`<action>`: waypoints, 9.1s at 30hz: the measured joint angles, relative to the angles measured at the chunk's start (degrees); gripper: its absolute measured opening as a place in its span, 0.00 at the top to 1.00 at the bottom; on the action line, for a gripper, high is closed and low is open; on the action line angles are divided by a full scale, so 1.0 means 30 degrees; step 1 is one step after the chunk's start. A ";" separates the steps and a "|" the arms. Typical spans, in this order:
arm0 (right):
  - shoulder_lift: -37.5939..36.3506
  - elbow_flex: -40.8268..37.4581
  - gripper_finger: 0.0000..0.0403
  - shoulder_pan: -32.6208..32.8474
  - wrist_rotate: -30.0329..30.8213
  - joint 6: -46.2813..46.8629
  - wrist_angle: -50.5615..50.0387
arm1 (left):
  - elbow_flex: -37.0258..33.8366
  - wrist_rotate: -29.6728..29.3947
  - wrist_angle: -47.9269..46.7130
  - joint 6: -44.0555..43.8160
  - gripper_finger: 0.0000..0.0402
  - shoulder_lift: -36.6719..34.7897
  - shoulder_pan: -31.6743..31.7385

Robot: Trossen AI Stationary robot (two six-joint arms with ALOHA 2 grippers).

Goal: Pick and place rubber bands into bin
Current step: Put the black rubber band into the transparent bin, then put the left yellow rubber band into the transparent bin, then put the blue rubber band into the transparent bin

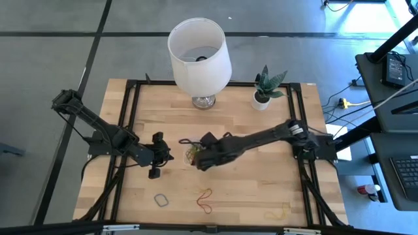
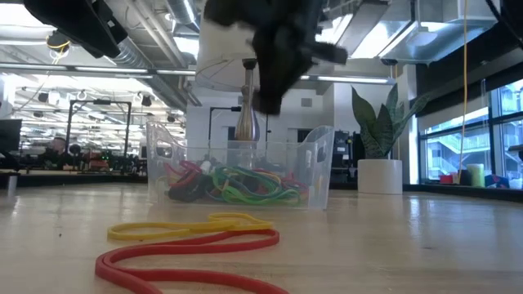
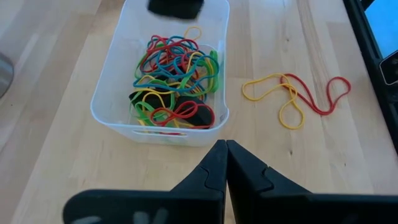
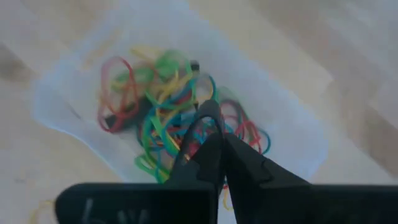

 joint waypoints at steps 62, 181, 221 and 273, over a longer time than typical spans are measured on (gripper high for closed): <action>-0.9567 -1.5787 0.99 1.3529 0.0286 1.0435 0.3758 | 1.2833 -0.2542 -0.6144 -0.4823 0.99 1.2506 -0.1728; -1.0803 -2.0305 0.99 1.5263 0.1872 1.0320 0.9764 | 2.0164 0.2218 -1.3923 -0.0239 0.91 2.1128 0.6518; -1.0803 -1.7072 1.00 1.4527 0.1495 1.1359 0.6067 | 2.0374 0.1914 -0.9020 0.1621 1.00 1.6790 0.1414; -0.8966 -1.8163 1.00 1.1758 -0.0872 0.8499 1.3246 | 0.0520 0.6382 0.2515 -0.5189 0.64 1.0389 -0.5705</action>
